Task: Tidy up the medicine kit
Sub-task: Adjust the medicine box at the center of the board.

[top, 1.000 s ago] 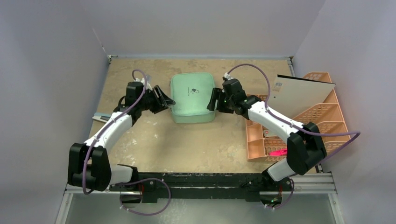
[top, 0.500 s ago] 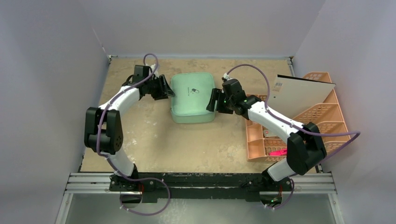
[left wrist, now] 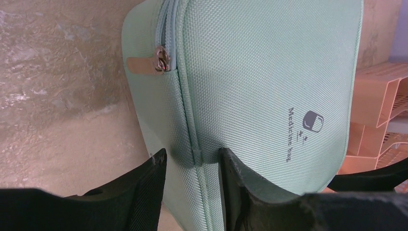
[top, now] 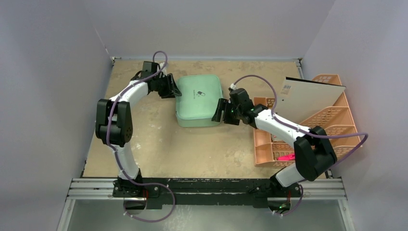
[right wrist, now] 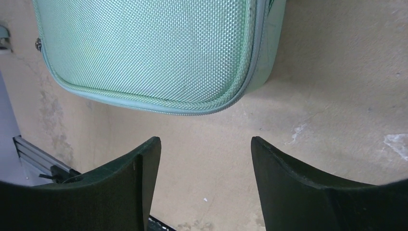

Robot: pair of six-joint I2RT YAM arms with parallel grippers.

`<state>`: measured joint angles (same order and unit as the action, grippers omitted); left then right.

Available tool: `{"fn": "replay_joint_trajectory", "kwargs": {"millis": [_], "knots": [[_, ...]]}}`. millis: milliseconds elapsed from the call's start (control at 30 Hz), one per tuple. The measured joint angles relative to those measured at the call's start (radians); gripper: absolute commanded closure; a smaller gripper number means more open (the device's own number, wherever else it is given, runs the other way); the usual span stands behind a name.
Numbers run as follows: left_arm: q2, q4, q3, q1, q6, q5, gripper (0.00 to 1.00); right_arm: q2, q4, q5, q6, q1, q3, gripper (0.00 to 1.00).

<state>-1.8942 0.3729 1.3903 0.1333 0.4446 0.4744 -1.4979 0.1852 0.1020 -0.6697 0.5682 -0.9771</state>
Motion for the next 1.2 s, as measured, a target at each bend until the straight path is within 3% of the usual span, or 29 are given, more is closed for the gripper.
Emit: {"fn": "replay_joint_trajectory", "kwargs": {"millis": [100, 167, 233, 400, 700, 1200], "knots": [[-0.024, 0.016, 0.029, -0.003, -0.011, 0.006, 0.67, 0.000, -0.016, 0.018, -0.027, 0.000, 0.013, 0.29], [-0.037, 0.018, 0.046, -0.005, -0.019, 0.014, 0.82, 0.000, -0.026, 0.026, -0.037, 0.000, 0.013, 0.29], [-0.045, 0.023, 0.059, -0.006, -0.027, 0.014, 0.90, -0.001, -0.036, 0.037, -0.045, 0.000, 0.013, 0.29], [-0.046, 0.013, 0.055, -0.016, -0.025, 0.030, 0.99, -0.007, -0.039, 0.048, -0.053, 0.000, 0.013, 0.28], [0.016, -0.069, -0.049, -0.019, 0.001, 0.023, 1.00, -0.075, -0.041, 0.047, -0.039, 0.000, -0.008, 0.27], [0.310, -0.100, -0.388, -0.003, 0.057, -0.056, 0.99, -0.147, 0.000, -0.007, 0.099, -0.013, -0.117, 0.26]]}}
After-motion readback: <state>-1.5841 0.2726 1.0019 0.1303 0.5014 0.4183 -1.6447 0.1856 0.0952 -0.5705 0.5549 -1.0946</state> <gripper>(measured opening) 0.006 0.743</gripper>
